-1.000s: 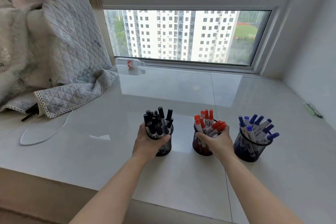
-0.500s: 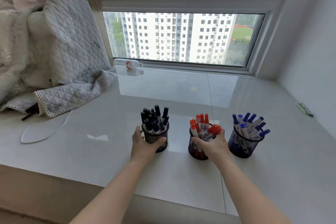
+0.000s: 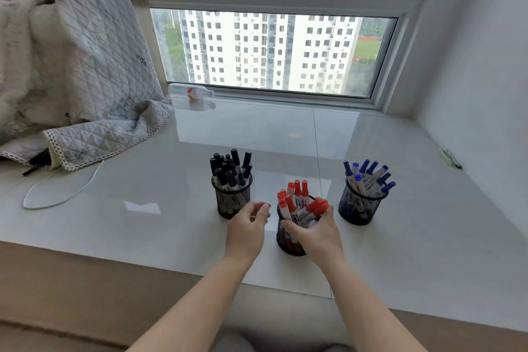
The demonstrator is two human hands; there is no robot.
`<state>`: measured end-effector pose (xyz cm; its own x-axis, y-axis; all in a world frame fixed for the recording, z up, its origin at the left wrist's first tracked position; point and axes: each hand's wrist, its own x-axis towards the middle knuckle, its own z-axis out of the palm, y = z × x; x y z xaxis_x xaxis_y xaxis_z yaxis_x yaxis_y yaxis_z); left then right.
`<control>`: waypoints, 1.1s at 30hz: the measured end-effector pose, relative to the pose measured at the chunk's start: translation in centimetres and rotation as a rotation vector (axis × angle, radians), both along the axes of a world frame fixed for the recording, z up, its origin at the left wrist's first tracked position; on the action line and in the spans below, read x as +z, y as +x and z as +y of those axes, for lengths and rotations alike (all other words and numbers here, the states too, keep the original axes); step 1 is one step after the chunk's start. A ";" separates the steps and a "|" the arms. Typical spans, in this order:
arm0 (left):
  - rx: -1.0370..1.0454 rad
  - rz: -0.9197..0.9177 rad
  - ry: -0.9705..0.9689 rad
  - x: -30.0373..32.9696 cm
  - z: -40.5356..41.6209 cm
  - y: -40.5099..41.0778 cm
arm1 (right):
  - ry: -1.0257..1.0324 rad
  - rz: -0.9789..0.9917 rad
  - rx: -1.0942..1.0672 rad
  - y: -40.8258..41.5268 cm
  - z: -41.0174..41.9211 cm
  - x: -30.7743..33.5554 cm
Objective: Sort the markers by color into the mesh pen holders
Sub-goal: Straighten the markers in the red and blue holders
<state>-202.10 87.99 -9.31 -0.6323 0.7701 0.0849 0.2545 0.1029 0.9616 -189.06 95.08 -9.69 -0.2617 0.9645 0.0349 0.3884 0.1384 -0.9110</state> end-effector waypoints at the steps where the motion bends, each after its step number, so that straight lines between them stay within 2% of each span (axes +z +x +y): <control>1: -0.013 -0.008 0.016 0.1 -0.1 0.3 | 0.000 -0.004 0.000 0.1 -0.2 -0.1; 6: -0.049 -0.048 0.068 0.7 -0.2 1.3 | 0.003 0.012 -0.004 0.3 -0.9 -0.2; 12: -0.046 0.111 0.023 1.7 0.0 1.3 | -0.097 0.105 0.055 1.8 -0.7 -0.6; 17: -0.053 0.246 -0.072 1.7 0.3 1.5 | -0.007 0.180 -0.054 3.0 -0.5 -0.6; 21: -0.060 0.279 -0.092 1.6 0.5 1.5 | 0.080 0.142 -0.060 3.2 0.6 0.5; 24: -0.057 0.283 -0.093 1.6 0.5 1.6 | 0.239 0.017 -0.039 2.9 1.7 1.7; 29: -0.051 0.258 -0.073 1.8 0.3 1.4 | 0.510 -0.318 0.148 1.0 3.8 4.1; 33: -0.030 0.230 -0.035 2.4 0.0 1.0 | 0.583 -0.546 0.339 -0.7 5.3 5.5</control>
